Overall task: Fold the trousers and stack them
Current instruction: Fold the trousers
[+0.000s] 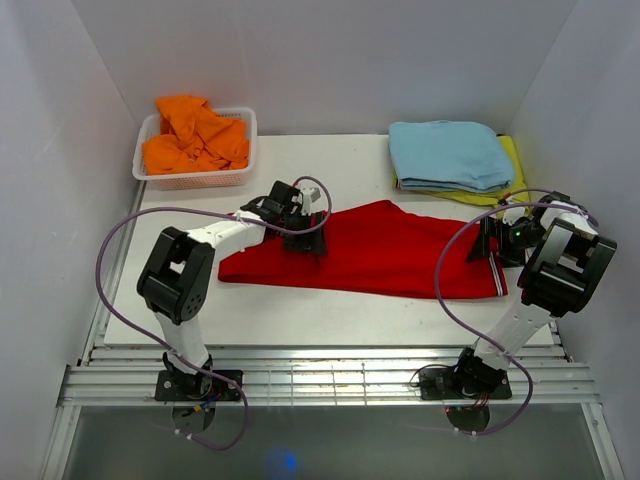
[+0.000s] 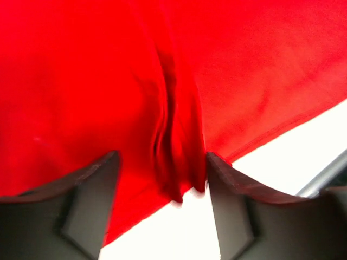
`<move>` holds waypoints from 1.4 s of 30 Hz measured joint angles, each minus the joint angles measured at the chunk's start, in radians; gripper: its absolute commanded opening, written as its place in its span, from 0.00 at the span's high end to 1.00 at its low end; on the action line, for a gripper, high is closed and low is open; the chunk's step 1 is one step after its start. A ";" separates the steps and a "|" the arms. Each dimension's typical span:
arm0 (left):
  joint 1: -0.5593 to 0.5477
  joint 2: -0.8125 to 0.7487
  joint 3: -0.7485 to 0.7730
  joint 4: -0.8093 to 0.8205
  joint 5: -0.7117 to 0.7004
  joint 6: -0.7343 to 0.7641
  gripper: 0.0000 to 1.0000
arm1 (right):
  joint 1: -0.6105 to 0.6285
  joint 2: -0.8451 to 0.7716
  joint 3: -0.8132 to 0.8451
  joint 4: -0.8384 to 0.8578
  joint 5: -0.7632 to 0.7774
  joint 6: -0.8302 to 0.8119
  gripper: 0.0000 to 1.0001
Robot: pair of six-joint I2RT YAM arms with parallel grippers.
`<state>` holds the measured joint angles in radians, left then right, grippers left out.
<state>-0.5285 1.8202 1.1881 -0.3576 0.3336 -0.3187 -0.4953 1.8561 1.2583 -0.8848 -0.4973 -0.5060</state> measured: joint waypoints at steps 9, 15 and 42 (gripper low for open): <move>-0.003 -0.142 0.001 -0.009 0.032 0.010 0.14 | 0.000 0.000 0.000 0.000 -0.001 -0.004 0.03; -0.003 -0.187 0.044 -0.069 -0.110 0.045 0.16 | 0.000 -0.007 0.000 -0.004 -0.002 -0.022 0.03; -0.144 0.120 0.172 -0.082 -0.386 -0.057 0.48 | 0.000 -0.026 0.047 -0.002 0.098 -0.008 0.00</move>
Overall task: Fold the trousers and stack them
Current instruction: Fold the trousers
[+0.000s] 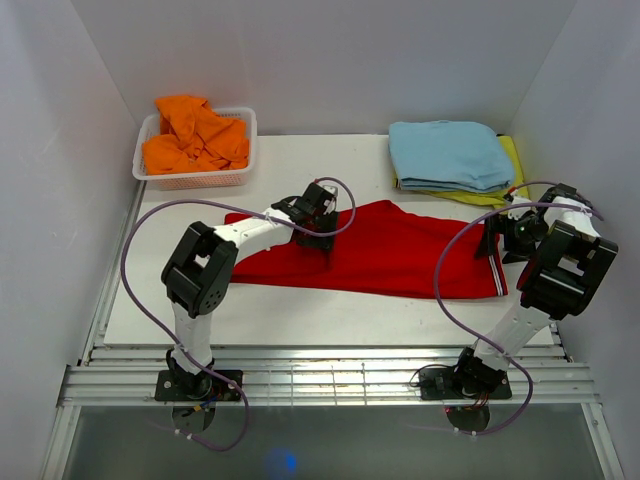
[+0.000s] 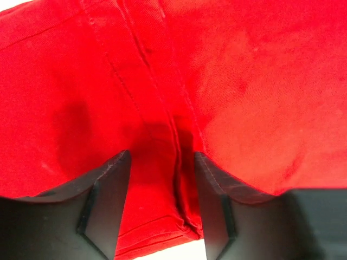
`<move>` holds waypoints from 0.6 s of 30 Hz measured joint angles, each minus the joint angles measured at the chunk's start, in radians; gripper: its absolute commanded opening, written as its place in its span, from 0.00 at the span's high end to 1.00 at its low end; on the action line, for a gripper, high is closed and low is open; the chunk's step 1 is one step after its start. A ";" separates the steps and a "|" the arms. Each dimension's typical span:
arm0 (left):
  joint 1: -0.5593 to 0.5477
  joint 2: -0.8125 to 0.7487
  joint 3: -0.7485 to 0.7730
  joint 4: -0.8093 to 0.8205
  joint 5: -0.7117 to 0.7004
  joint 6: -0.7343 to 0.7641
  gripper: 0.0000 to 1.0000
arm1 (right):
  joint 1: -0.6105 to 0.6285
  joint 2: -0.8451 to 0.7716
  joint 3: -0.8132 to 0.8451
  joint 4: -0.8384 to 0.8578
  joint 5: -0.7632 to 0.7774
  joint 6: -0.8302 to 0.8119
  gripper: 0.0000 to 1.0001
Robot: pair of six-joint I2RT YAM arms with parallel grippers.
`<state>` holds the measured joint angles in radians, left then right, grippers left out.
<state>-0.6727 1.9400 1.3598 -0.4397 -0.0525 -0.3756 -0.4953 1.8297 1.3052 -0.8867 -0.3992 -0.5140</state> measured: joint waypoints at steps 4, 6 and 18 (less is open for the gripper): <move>-0.008 0.000 0.005 0.001 0.000 -0.003 0.74 | 0.000 0.004 -0.002 0.006 0.005 0.006 0.08; -0.011 0.000 0.005 0.003 0.004 -0.001 0.83 | 0.000 0.009 -0.008 0.011 0.005 0.009 0.11; -0.026 0.001 0.010 0.002 0.015 0.017 1.00 | 0.000 0.039 -0.021 0.023 0.005 0.010 0.16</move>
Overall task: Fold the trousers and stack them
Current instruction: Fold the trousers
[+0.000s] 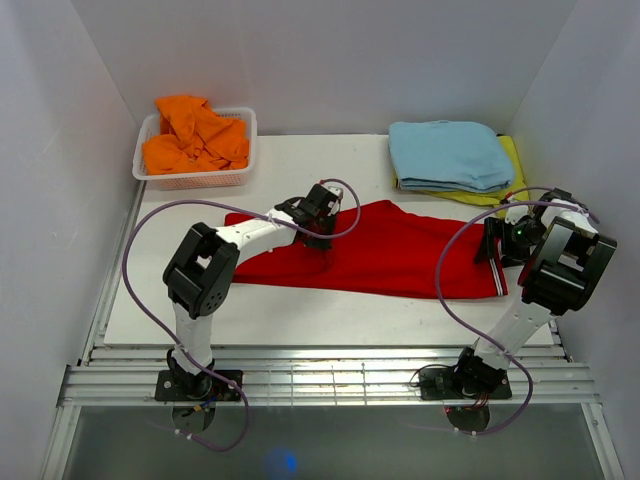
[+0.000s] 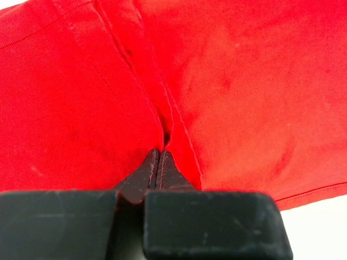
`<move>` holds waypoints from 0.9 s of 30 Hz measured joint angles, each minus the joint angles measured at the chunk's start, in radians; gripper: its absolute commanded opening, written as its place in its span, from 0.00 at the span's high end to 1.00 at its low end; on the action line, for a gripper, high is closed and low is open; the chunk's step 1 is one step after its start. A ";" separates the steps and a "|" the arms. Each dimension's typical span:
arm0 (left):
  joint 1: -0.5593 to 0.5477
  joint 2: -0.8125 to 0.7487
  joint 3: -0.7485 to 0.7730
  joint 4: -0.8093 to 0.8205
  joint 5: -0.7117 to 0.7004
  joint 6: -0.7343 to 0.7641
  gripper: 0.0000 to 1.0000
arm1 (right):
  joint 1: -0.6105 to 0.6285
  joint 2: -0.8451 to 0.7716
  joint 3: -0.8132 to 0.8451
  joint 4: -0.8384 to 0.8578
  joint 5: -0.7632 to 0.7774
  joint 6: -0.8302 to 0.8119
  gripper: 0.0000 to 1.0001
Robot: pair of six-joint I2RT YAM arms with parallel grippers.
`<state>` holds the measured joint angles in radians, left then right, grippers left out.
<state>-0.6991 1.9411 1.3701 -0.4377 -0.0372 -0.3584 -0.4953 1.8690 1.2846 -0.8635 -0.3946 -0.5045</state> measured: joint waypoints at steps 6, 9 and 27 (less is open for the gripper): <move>-0.021 0.000 0.016 -0.006 0.001 0.010 1.00 | 0.000 0.005 -0.006 0.003 -0.001 0.000 0.18; -0.033 0.000 0.031 -0.011 0.008 0.011 1.00 | 0.000 0.006 -0.008 0.006 -0.001 0.000 0.18; -0.032 -0.019 0.032 -0.013 0.085 0.063 0.03 | 0.000 0.006 -0.011 0.006 -0.013 -0.005 0.15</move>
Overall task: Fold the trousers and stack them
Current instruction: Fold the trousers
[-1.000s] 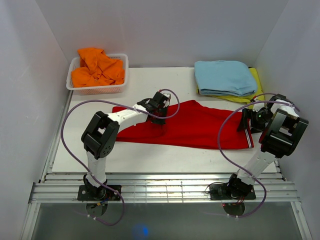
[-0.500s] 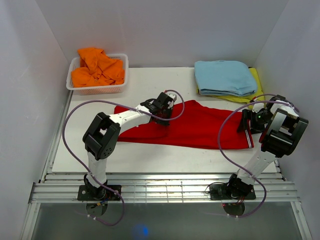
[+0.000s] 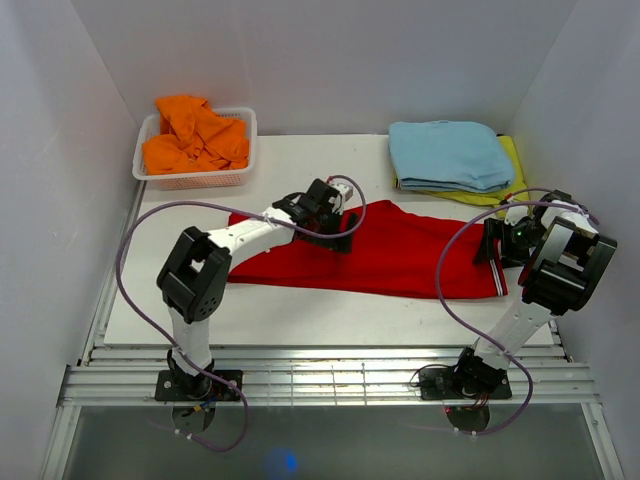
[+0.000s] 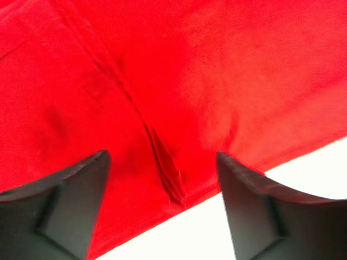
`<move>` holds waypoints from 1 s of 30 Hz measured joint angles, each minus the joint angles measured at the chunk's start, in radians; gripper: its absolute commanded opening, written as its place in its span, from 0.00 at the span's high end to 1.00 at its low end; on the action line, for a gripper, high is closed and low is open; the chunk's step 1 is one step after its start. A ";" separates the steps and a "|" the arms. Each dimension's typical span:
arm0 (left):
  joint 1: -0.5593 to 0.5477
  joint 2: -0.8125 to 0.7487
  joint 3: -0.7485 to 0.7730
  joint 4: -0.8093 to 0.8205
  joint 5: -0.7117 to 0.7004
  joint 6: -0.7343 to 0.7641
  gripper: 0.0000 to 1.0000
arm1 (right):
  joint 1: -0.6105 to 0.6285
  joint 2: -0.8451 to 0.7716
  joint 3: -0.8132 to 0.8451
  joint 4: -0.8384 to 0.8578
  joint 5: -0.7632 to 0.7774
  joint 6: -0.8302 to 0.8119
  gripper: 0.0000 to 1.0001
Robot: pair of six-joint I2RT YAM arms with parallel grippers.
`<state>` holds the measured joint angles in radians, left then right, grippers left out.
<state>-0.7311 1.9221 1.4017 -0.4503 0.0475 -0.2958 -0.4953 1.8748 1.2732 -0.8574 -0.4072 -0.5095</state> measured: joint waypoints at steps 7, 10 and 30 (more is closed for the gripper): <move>0.356 -0.293 -0.044 -0.060 0.317 0.071 0.02 | 0.000 0.000 0.007 -0.012 -0.007 -0.014 0.12; 0.658 -0.436 -0.104 -0.061 0.418 0.143 0.02 | 0.000 0.000 0.012 -0.017 -0.007 -0.015 0.13; 1.068 -0.235 -0.455 -0.152 1.228 0.447 0.47 | 0.084 0.010 0.033 -0.031 -0.036 0.018 0.18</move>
<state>0.3367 1.6871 0.9466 -0.6022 1.2758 0.1516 -0.4110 1.8851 1.3064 -0.8886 -0.4431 -0.4919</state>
